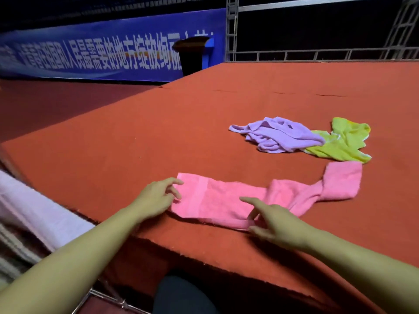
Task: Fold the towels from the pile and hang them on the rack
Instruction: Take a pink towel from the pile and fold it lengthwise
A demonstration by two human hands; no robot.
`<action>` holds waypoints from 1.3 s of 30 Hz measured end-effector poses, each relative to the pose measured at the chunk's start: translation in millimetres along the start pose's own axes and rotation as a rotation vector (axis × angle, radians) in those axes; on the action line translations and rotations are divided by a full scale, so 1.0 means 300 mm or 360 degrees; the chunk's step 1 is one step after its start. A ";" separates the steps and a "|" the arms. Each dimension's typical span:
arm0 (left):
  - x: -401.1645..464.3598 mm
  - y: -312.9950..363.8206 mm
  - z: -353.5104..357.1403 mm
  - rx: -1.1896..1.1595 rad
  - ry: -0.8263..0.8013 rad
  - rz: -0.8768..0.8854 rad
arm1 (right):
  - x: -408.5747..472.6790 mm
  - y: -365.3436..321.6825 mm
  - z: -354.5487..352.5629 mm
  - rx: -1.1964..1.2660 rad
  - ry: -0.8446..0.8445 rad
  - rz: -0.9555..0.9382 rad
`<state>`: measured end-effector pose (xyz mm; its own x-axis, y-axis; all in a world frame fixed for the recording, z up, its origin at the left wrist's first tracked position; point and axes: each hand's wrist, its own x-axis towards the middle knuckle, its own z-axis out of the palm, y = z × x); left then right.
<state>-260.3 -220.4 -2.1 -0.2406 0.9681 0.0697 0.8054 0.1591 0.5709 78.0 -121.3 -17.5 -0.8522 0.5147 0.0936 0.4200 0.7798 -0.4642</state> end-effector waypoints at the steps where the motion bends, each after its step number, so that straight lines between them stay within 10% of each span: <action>1: 0.014 0.027 0.004 -0.0013 0.0031 0.0014 | 0.002 0.011 -0.003 0.0038 0.0016 0.0002; 15: 0.241 0.563 0.399 -0.0060 -0.0148 0.0701 | -0.130 0.332 -0.216 0.0000 0.0772 0.0517; 27: 0.384 0.815 0.740 0.0406 -0.0239 0.0427 | -0.122 0.673 -0.347 -0.0629 0.0160 0.0535; 33: 0.302 0.855 0.694 -0.0229 -0.0117 0.0716 | -0.373 0.716 -0.366 -0.0753 0.0598 0.0371; 39: 0.121 0.865 0.724 -0.0217 -0.0669 0.1056 | -0.756 0.604 -0.250 -0.0902 0.0595 0.0469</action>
<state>57.7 -101.9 -29.1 0.5121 0.8488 0.1313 0.6291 -0.4747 0.6156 370.9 -70.0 -56.7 -0.5586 0.7393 0.3760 0.7979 0.6028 0.0000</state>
